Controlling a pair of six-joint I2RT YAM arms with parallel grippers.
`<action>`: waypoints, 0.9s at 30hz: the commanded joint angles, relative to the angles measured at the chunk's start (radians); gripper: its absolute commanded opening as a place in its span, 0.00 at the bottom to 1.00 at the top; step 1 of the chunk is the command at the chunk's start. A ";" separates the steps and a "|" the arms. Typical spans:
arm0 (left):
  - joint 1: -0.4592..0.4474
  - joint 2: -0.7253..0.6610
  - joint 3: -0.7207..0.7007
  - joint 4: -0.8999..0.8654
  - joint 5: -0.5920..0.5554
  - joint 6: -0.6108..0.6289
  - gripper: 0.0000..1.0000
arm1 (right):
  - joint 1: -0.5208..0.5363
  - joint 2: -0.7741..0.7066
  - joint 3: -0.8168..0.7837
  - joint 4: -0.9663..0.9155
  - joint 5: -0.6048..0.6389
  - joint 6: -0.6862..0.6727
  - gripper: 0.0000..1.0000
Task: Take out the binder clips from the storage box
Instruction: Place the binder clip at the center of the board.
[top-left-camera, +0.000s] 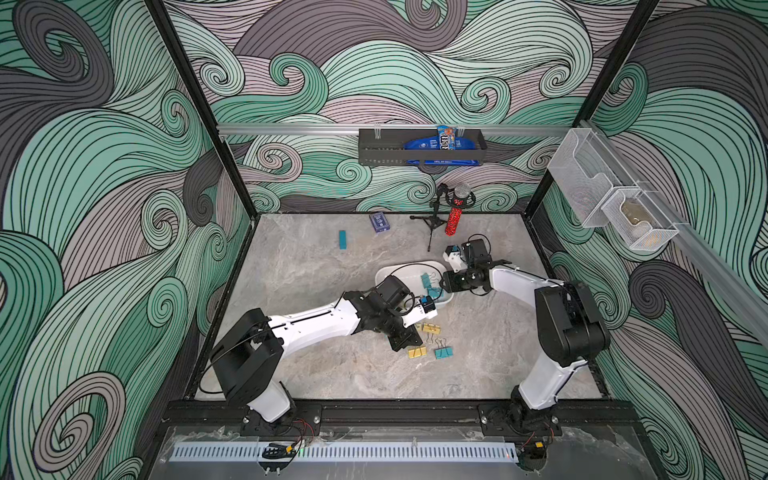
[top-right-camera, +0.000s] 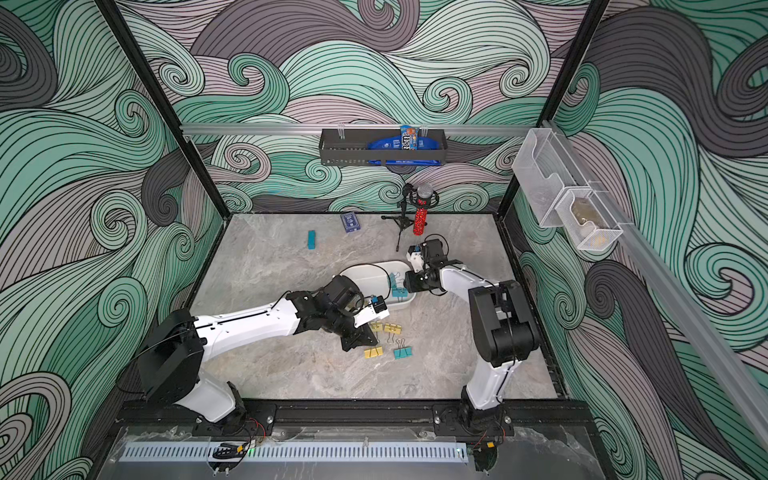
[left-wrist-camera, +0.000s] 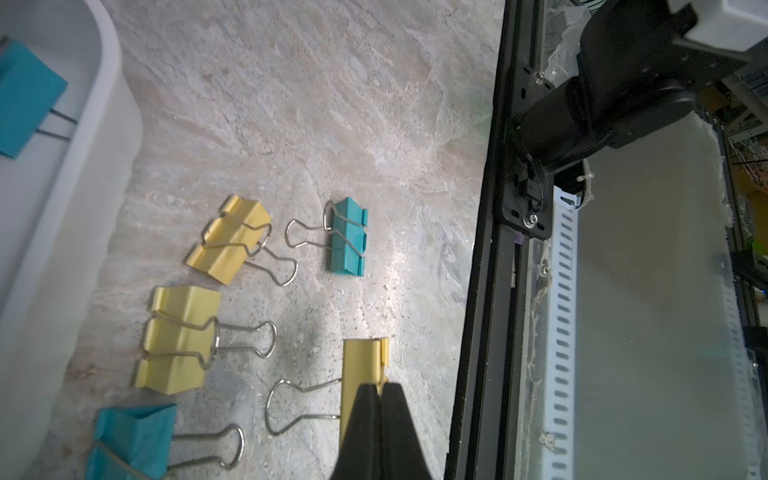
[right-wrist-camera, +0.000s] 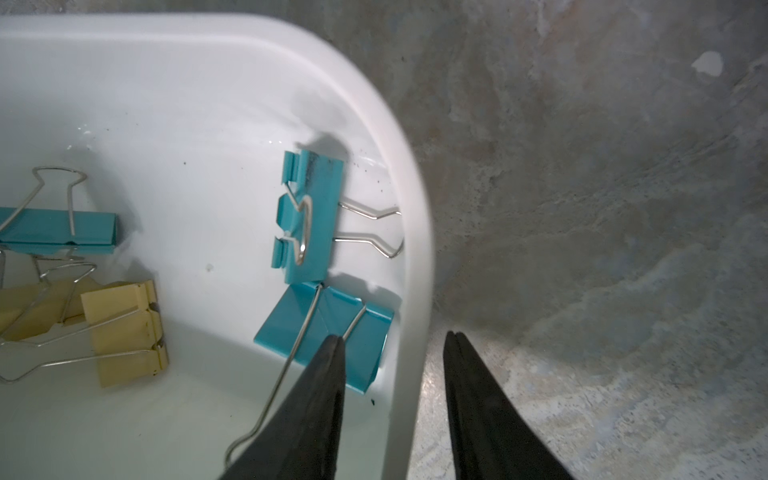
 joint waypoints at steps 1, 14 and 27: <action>-0.018 -0.026 -0.032 0.083 0.027 -0.054 0.00 | 0.005 0.020 -0.008 -0.008 -0.003 -0.012 0.42; -0.054 0.075 -0.034 0.145 0.057 -0.062 0.00 | 0.006 0.022 -0.009 -0.008 -0.002 -0.011 0.42; -0.054 0.172 0.043 0.121 0.069 -0.011 0.00 | 0.006 0.020 -0.011 -0.008 -0.002 -0.011 0.42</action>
